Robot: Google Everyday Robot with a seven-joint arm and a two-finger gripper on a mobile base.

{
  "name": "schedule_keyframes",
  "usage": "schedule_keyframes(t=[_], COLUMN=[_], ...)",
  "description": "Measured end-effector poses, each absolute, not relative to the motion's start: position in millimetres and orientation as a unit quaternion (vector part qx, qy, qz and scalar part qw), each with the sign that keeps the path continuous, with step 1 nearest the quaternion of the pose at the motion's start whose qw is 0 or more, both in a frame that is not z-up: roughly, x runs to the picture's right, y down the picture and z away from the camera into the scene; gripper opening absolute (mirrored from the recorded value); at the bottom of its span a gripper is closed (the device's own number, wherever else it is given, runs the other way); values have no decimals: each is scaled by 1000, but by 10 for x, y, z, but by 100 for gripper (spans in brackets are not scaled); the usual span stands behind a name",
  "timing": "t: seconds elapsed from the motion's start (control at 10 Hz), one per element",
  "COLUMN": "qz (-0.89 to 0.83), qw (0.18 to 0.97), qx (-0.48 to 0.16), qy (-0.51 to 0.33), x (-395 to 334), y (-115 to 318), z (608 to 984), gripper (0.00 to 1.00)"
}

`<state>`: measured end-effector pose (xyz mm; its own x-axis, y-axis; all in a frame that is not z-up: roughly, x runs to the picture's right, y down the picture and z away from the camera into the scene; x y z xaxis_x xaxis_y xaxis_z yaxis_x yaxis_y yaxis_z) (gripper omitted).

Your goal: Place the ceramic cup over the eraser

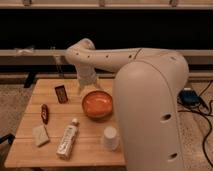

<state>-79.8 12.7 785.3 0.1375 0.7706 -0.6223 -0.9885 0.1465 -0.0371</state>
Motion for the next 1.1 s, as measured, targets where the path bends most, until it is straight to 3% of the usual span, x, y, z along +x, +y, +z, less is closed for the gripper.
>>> schedule_keyframes(t=[0.6,1.1], qz=[613,613], qw=[718,718], qx=[-225,-226], qy=[240,240], x=[-226,-201], y=[-192,-221], z=[7497,7457], gripper=[80,80])
